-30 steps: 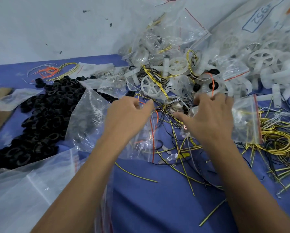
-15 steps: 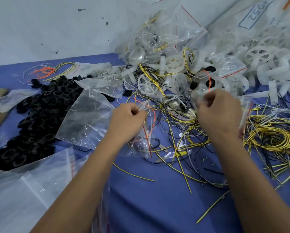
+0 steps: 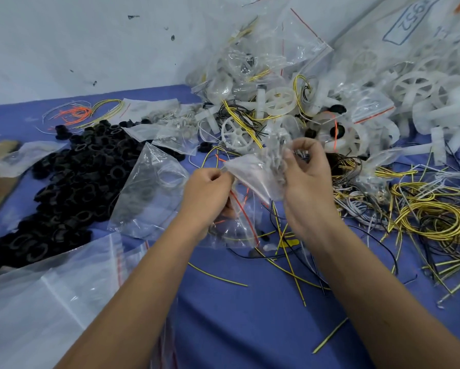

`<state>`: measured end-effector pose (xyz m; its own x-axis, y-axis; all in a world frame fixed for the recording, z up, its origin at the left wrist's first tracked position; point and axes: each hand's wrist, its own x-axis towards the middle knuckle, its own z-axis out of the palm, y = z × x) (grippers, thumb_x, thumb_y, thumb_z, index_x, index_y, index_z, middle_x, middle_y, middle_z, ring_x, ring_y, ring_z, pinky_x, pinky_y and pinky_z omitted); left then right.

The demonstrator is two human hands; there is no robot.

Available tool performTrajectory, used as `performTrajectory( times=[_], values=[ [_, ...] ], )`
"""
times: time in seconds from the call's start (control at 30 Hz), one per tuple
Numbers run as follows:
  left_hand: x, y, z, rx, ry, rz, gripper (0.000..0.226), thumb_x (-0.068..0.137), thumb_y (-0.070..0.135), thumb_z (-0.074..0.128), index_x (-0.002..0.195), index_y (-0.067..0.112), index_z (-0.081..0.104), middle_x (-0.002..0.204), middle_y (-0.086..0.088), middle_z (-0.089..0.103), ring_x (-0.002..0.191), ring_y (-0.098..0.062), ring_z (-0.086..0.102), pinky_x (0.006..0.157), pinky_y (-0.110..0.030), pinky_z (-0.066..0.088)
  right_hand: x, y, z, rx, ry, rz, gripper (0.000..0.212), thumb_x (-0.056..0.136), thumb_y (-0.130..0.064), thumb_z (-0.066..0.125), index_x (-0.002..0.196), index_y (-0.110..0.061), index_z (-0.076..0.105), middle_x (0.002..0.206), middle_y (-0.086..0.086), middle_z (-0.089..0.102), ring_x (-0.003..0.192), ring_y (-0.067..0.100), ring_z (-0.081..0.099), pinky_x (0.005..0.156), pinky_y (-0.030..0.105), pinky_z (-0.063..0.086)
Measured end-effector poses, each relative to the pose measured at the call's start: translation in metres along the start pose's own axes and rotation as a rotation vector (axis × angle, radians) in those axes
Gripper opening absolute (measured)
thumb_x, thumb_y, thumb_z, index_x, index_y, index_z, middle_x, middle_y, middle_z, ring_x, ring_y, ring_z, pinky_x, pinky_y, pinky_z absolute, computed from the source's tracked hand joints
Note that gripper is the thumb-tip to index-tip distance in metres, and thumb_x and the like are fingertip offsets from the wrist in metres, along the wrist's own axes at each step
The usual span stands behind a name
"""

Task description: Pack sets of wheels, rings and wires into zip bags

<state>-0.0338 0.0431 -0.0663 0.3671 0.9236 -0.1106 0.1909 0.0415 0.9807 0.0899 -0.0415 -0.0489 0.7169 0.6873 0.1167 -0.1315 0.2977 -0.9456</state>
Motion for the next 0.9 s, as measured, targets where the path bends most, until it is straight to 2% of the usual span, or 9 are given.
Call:
performTrajectory(
  times=[0.13, 0.27, 0.33, 0.47, 0.53, 0.6, 0.7, 0.8, 0.9],
  values=[
    [0.0, 0.008, -0.004, -0.055, 0.124, 0.07, 0.037, 0.09, 0.016, 0.052, 0.055, 0.021, 0.043, 0.043, 0.004, 0.04, 0.031, -0.014, 0.037, 0.038, -0.018, 0.028, 0.001, 0.008, -0.005, -0.408, -0.118, -0.25, 0.017, 0.096, -0.005, 0.062, 0.098, -0.021, 0.068, 0.084, -0.004, 0.07, 0.067, 0.008, 0.06, 0.062, 0.028, 0.047],
    [-0.002, 0.017, -0.009, 0.136, 0.246, 0.29, 0.039, 0.088, 0.023, 0.053, 0.053, 0.02, 0.036, 0.044, 0.009, 0.031, 0.042, -0.015, 0.034, 0.043, -0.027, 0.028, -0.003, 0.008, -0.001, -0.453, -0.319, -0.209, 0.016, 0.093, -0.006, 0.069, 0.097, -0.017, 0.079, 0.088, -0.004, 0.077, 0.073, 0.018, 0.07, 0.069, 0.038, 0.057],
    [-0.003, 0.019, -0.011, 0.264, 0.268, 0.382, 0.04, 0.089, 0.025, 0.056, 0.054, 0.017, 0.039, 0.043, 0.009, 0.034, 0.044, -0.01, 0.032, 0.043, -0.02, 0.027, -0.003, 0.008, -0.002, -0.547, -0.408, -0.249, 0.014, 0.092, -0.007, 0.071, 0.098, -0.016, 0.08, 0.086, -0.005, 0.077, 0.067, 0.026, 0.069, 0.063, 0.039, 0.058],
    [-0.006, 0.028, -0.011, 0.42, 0.251, 0.519, 0.036, 0.089, 0.021, 0.062, 0.059, 0.003, 0.052, 0.048, 0.002, 0.04, 0.048, -0.011, 0.034, 0.047, -0.021, 0.03, -0.002, 0.007, -0.01, -0.718, -0.589, -0.287, 0.019, 0.089, -0.003, 0.07, 0.087, -0.019, 0.079, 0.054, -0.018, 0.058, 0.045, 0.003, 0.04, 0.05, 0.015, 0.033],
    [-0.008, 0.032, -0.008, 0.47, 0.227, 0.581, 0.036, 0.088, 0.019, 0.062, 0.058, 0.001, 0.051, 0.049, -0.006, 0.042, 0.051, -0.014, 0.035, 0.049, -0.023, 0.03, -0.005, 0.004, -0.006, -0.788, -0.6, -0.351, 0.024, 0.086, -0.002, 0.068, 0.082, -0.023, 0.077, 0.058, -0.019, 0.06, 0.05, 0.0, 0.046, 0.054, 0.013, 0.034],
    [-0.011, 0.033, -0.004, 0.517, 0.207, 0.621, 0.04, 0.09, 0.023, 0.062, 0.056, 0.005, 0.049, 0.049, -0.005, 0.042, 0.051, -0.016, 0.037, 0.048, -0.022, 0.029, -0.009, 0.005, -0.001, -0.682, -0.496, -0.313, 0.02, 0.087, -0.001, 0.066, 0.085, -0.017, 0.077, 0.069, -0.011, 0.069, 0.061, -0.002, 0.056, 0.062, 0.02, 0.044],
    [-0.015, 0.032, -0.002, 0.595, 0.266, 0.644, 0.044, 0.096, 0.029, 0.058, 0.056, 0.014, 0.048, 0.049, 0.003, 0.044, 0.051, -0.012, 0.043, 0.05, -0.016, 0.03, -0.015, 0.008, 0.009, -0.209, -0.371, 0.004, 0.015, 0.096, 0.001, 0.059, 0.104, -0.004, 0.071, 0.09, 0.018, 0.076, 0.075, 0.021, 0.067, 0.072, 0.043, 0.057],
    [-0.015, 0.039, -0.004, 0.527, 0.264, 0.588, 0.049, 0.099, 0.03, 0.057, 0.054, 0.015, 0.045, 0.045, 0.007, 0.041, 0.048, -0.011, 0.04, 0.049, -0.019, 0.028, -0.02, 0.01, 0.013, 0.033, -0.506, 0.188, 0.031, 0.099, 0.014, 0.041, 0.124, 0.009, 0.059, 0.108, 0.026, 0.066, 0.092, 0.031, 0.062, 0.085, 0.049, 0.051],
    [-0.017, 0.05, -0.006, 0.367, 0.103, 0.481, 0.054, 0.1, 0.027, 0.058, 0.052, 0.014, 0.037, 0.044, 0.01, 0.032, 0.044, -0.01, 0.03, 0.045, -0.025, 0.026, -0.028, 0.008, 0.014, 0.154, -0.666, 0.3, 0.039, 0.089, 0.027, 0.032, 0.115, 0.011, 0.056, 0.097, 0.02, 0.064, 0.09, 0.03, 0.066, 0.084, 0.041, 0.057]
  ],
)
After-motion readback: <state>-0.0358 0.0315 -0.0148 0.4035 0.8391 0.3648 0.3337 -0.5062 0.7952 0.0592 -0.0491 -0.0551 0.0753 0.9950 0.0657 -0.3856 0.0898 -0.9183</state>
